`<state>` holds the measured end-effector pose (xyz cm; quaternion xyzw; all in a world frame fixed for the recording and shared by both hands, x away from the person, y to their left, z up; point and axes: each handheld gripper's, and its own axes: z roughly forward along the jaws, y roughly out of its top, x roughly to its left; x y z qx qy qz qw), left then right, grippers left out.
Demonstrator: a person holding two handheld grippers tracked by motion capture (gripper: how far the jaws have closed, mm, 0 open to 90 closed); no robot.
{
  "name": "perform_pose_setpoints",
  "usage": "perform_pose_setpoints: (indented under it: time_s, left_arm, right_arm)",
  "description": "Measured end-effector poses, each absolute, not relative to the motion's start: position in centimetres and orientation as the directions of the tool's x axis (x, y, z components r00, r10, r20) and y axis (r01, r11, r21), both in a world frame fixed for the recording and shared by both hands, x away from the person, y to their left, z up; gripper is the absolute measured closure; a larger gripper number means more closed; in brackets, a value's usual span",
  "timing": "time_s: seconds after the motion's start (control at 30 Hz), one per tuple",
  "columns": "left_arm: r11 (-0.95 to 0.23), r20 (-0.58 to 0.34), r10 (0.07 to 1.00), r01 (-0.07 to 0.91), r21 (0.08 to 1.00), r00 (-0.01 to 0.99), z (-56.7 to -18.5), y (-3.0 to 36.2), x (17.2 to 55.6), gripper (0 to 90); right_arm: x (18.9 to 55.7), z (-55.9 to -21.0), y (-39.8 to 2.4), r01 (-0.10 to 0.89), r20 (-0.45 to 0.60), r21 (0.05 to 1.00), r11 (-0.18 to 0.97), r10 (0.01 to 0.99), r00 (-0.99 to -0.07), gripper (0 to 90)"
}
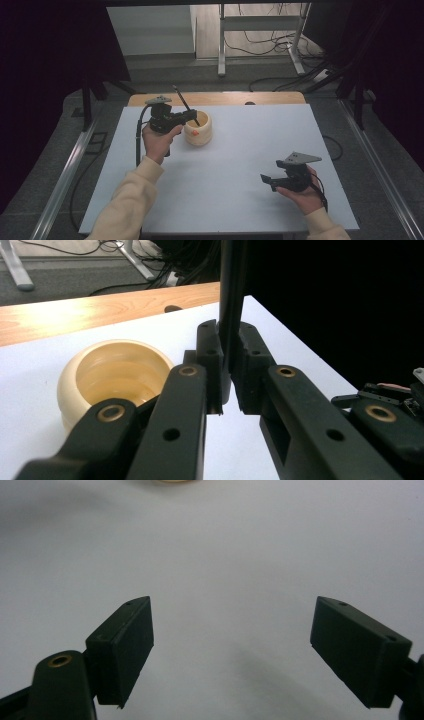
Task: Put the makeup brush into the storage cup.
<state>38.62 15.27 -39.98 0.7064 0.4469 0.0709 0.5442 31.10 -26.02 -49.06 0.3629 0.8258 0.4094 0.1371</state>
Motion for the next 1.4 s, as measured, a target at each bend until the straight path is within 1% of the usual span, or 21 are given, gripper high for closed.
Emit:
perform_pose_setpoints:
  time_s: [0.77, 1.4]
  left_arm:
    - [-0.014, -0.376, 0.735, 0.567, 0.823, 0.564, -40.3, 15.3, 40.3, 82.9]
    - [0.000, -0.386, 0.757, 0.591, 0.807, 0.527, -41.8, 15.2, 42.1, 82.7]
  right_arm:
    - [31.2, -49.1, -26.2, 0.492, 0.078, 0.776, 0.395, 0.714, -0.696, 15.4]
    - [31.3, -49.1, -26.2, 0.493, 0.082, 0.774, 0.397, 0.709, -0.700, 14.0]
